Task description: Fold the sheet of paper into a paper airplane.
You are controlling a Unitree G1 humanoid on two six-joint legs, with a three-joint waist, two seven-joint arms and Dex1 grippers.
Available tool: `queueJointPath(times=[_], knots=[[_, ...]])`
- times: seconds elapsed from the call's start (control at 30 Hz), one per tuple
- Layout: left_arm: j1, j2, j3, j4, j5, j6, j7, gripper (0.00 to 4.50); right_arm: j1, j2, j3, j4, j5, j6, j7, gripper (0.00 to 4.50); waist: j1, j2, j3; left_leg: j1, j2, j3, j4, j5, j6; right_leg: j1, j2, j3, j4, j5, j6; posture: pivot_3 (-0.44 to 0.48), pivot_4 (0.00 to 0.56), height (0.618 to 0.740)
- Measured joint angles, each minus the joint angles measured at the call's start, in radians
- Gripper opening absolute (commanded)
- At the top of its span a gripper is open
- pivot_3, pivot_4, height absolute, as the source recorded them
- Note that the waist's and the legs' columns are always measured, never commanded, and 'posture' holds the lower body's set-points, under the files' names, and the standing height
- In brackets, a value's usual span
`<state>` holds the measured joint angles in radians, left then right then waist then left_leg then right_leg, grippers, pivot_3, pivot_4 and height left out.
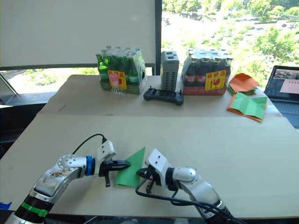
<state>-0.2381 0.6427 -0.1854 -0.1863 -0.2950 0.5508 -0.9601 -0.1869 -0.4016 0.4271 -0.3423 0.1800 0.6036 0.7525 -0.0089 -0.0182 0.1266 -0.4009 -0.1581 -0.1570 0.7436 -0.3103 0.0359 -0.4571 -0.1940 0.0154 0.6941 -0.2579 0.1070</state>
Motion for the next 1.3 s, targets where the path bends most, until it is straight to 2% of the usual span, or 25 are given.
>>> queueJointPath(times=[1.1,1.23,1.3], knots=[[-0.020,0.000,-0.010,0.004,0.006,0.001,-0.003,0.06,-0.008,-0.118,0.065,-0.096,0.040,0.049,0.091,0.00,0.019,0.000,0.000,0.000,0.000,0.000,-0.005,0.000,0.000,0.001,0.000,-0.001,-0.007,0.000,0.000,0.000,0.150,0.675],[-0.024,0.000,-0.011,0.004,0.005,0.001,-0.003,0.06,0.013,-0.145,0.006,-0.110,0.105,0.041,0.136,0.00,0.022,-0.001,0.000,-0.002,0.000,0.000,-0.004,0.000,0.000,0.000,0.000,-0.001,-0.008,0.000,0.000,0.000,0.150,0.675],[-0.026,0.000,-0.010,0.004,0.003,0.001,-0.003,0.06,0.018,-0.148,-0.068,-0.116,0.172,0.052,0.154,0.00,0.022,-0.001,0.001,-0.003,0.000,0.000,-0.003,0.000,0.000,0.000,0.000,-0.001,-0.008,0.000,0.000,0.000,0.150,0.675]])
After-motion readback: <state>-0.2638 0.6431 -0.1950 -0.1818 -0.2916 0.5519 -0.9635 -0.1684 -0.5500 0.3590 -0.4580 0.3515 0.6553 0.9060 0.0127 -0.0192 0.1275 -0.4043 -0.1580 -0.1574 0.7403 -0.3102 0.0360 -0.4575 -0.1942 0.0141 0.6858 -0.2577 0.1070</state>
